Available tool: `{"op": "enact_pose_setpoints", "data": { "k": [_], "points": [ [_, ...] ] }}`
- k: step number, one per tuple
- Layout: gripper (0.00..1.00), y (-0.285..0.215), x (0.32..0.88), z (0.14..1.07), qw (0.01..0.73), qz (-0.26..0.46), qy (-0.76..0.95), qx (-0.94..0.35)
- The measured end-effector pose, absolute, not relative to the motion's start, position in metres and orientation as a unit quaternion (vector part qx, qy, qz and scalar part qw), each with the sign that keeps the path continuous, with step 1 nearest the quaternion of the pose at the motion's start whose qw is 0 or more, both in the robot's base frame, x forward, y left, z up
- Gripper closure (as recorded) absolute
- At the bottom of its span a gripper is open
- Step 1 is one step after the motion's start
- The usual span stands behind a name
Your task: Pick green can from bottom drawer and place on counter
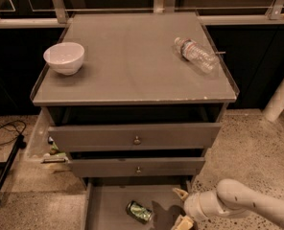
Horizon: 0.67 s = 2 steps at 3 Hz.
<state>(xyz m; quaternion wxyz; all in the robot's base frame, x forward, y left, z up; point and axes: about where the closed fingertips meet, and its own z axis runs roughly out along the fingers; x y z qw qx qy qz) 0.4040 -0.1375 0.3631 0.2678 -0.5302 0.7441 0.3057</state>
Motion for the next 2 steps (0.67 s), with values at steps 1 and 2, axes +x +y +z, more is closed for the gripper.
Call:
{"op": "enact_pose_setpoints", "data": {
  "k": [1, 2],
  "points": [
    [0.00, -0.119, 0.421, 0.343, 0.300, 0.299, 0.738, -0.525],
    [0.00, -0.111, 0.434, 0.327, 0.320, 0.298, 0.738, -0.515]
  ]
}}
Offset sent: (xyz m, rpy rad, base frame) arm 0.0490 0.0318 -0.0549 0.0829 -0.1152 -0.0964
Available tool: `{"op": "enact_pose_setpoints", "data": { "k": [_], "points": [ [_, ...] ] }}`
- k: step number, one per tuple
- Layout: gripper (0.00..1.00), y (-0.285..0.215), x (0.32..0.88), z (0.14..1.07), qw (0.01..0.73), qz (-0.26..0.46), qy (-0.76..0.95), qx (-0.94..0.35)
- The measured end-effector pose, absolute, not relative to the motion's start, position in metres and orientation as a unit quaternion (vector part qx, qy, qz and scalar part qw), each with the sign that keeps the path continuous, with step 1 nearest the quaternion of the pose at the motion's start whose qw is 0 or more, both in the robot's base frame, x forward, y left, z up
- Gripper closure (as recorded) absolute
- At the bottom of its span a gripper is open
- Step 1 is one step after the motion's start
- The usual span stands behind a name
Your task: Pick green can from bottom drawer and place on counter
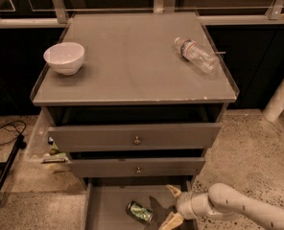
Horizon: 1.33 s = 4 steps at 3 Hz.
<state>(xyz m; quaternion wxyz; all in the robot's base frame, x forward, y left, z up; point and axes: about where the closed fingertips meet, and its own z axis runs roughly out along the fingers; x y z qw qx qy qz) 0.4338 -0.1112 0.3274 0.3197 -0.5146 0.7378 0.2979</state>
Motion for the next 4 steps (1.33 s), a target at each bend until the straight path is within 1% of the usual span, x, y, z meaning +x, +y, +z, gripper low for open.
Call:
{"op": "enact_pose_setpoints", "data": {
  "k": [1, 2, 4],
  "points": [
    [0.00, -0.106, 0.444, 0.305, 0.332, 0.313, 0.744, -0.488],
    [0.00, -0.106, 0.444, 0.305, 0.332, 0.313, 0.744, -0.488],
    [0.00, -0.076, 0.453, 0.269, 0.341, 0.318, 0.739, -0.486]
  ]
}}
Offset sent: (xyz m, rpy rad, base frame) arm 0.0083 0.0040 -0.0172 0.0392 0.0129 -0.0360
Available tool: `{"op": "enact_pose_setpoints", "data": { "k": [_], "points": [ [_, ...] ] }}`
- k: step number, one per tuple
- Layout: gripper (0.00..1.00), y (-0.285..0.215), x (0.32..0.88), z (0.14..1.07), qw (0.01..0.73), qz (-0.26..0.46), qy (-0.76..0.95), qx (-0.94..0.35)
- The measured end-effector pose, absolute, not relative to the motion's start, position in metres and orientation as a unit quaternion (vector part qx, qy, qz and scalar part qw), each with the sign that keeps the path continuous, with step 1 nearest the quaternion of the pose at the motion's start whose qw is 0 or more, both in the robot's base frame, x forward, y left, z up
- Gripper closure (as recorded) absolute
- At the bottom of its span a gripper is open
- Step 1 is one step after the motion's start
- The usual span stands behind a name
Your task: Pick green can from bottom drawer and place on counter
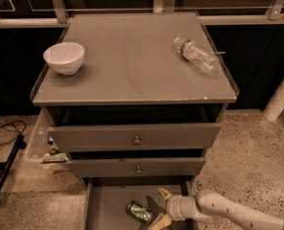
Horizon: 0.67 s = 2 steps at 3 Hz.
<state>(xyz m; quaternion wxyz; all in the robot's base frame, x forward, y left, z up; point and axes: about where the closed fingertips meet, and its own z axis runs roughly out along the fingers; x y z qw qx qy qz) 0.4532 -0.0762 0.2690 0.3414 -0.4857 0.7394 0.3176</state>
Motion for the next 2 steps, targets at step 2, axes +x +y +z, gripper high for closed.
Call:
{"op": "enact_pose_setpoints", "data": {
  "k": [2],
  "points": [
    [0.00, -0.053, 0.466, 0.227, 0.360, 0.301, 0.735, -0.489]
  ]
}}
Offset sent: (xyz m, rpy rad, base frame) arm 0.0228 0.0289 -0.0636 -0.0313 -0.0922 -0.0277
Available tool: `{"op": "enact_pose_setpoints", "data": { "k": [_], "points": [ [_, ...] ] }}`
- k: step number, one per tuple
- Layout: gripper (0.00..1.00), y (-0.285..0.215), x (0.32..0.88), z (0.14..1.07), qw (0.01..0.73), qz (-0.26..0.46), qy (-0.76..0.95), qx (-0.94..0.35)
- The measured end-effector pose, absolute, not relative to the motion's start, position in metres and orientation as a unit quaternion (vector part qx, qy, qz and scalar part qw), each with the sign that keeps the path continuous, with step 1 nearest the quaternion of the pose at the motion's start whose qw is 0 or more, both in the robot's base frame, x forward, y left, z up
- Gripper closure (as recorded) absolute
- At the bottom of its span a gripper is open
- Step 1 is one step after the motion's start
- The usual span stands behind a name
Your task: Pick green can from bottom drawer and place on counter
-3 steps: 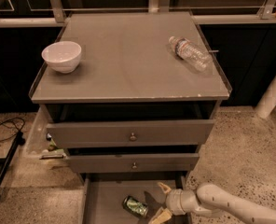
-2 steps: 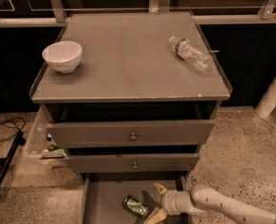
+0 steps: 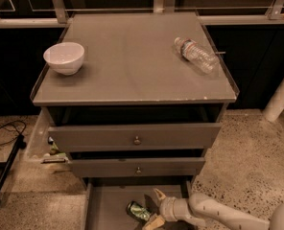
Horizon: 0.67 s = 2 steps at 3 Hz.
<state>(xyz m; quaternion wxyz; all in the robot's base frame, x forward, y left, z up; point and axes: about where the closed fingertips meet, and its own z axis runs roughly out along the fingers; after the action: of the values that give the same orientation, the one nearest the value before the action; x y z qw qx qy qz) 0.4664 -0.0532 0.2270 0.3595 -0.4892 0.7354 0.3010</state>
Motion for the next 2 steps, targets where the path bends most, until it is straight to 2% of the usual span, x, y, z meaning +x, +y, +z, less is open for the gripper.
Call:
{"op": "enact_pose_setpoints", "data": {
  "k": [2],
  "points": [
    [0.00, -0.051, 0.469, 0.177, 0.363, 0.226, 0.738, -0.521]
  ]
}}
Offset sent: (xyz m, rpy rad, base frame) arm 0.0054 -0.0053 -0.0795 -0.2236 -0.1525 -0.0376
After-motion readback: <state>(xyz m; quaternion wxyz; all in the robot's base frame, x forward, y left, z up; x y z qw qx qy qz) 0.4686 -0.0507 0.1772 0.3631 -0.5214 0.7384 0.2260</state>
